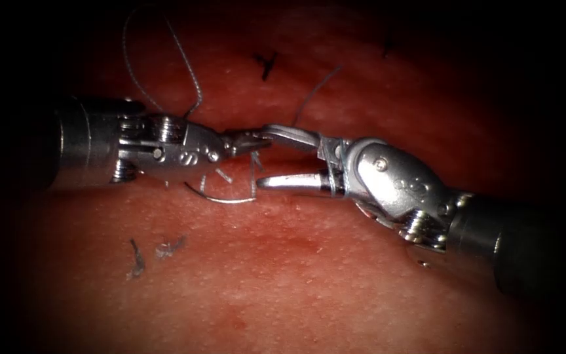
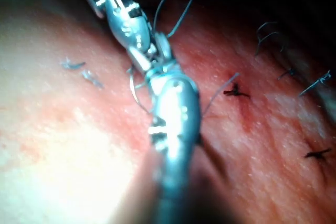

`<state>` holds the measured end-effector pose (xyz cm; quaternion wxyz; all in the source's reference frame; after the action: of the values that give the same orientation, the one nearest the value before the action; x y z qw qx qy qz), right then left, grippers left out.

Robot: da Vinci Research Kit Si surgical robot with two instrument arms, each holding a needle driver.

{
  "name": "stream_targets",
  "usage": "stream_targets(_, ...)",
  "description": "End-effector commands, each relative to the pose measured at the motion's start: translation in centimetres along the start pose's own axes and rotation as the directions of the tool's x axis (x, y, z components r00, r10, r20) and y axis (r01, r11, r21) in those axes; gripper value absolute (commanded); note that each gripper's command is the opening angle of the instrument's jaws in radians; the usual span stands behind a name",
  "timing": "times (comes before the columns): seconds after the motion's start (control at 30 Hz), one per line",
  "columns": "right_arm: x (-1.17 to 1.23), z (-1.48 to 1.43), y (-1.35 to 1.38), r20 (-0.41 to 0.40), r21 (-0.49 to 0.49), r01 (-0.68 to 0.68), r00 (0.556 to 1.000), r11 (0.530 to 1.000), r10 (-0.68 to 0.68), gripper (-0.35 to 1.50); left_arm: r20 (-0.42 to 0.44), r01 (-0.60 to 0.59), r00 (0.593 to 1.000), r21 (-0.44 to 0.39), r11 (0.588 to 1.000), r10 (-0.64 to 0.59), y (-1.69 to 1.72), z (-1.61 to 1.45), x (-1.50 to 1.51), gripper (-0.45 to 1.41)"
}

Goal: Wound Closure

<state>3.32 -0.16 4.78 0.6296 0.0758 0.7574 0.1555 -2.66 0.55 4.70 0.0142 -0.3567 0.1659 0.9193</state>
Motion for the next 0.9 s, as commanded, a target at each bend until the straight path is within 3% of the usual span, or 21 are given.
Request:
stream_targets(0.03,-0.05,0.12,0.05,-0.007,-0.014,0.002,1.000,1.000,-0.002,0.51,-0.002,-0.004,1.000,0.009,1.000,0.004,0.00,0.07,0.04,-0.45)
stream_targets(0.13,-0.07,0.10,0.09,0.029,-0.067,0.001,1.000,0.998,0.001,0.59,-0.002,-0.004,1.000,0.010,1.000,0.004,0.16,-0.03,0.12,-0.45)
stream_targets(0.43,-0.25,-0.04,0.16,0.130,-0.184,0.022,0.991,0.983,0.003,0.57,0.017,-0.004,1.000,0.009,1.000,0.004,0.35,-0.40,0.35,-0.45)
stream_targets(0.53,-0.38,-0.08,0.20,0.156,-0.220,0.022,0.988,0.975,0.013,0.56,0.035,0.006,0.999,0.013,1.000,-0.007,0.47,-0.54,0.55,-0.45)
stream_targets(0.73,-0.60,-0.12,0.14,0.208,-0.249,0.028,0.978,0.968,0.025,0.52,0.049,0.003,0.999,0.013,1.000,-0.003,0.53,-0.63,0.78,-0.45)
stream_targets(0.9,-0.73,-0.20,0.16,0.224,-0.287,0.013,0.973,0.958,0.054,0.52,0.054,0.004,0.999,0.011,1.000,-0.004,0.53,-0.63,0.79,-0.45)
